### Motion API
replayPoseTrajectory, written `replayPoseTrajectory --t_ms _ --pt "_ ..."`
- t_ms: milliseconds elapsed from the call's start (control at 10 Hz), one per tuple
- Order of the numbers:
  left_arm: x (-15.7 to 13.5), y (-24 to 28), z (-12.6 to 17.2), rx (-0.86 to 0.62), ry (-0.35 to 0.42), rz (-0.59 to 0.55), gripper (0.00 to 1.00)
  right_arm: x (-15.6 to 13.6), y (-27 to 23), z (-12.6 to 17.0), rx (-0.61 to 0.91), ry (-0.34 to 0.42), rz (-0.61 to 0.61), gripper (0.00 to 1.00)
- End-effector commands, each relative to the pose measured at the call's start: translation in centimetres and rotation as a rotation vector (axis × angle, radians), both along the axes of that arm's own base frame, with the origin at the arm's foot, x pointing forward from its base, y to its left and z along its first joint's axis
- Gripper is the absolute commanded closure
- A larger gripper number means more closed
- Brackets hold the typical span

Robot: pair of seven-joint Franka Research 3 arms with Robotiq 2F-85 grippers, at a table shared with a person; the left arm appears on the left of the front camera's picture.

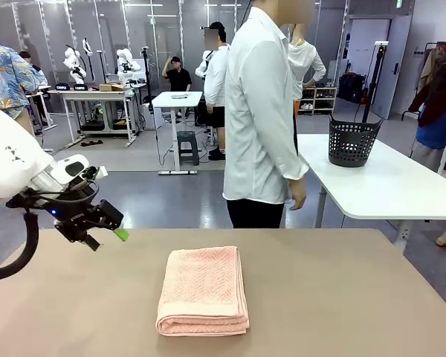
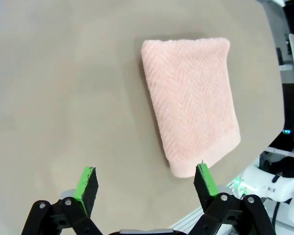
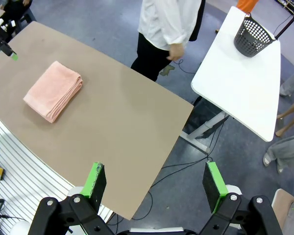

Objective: Fold the towel.
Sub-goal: Pick up the 100 cm Hotel Towel and place it on the left side of the table.

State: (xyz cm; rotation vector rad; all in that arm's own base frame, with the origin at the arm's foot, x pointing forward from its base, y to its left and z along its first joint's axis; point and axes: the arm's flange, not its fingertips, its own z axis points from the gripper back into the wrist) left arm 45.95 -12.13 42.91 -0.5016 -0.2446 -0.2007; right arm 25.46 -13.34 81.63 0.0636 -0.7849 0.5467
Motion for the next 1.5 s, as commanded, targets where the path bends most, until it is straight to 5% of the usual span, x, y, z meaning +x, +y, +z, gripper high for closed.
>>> replayPoseTrajectory --t_ms 0,500,1400 --pt "0.9 -1.1 -2.4 -0.074 -0.034 -0.02 0.0 -0.1 0.1 -0.1 0.0 0.005 -0.009 0.0" --pt "0.8 -3.6 -6.6 -0.181 -0.031 0.024 0.0 -0.1 0.1 -0.1 0.0 0.005 -0.009 0.0" --pt "0.5 -3.4 -5.3 -0.165 0.008 0.016 0.0 -0.1 0.1 -0.1 0.0 0.005 -0.009 0.0"
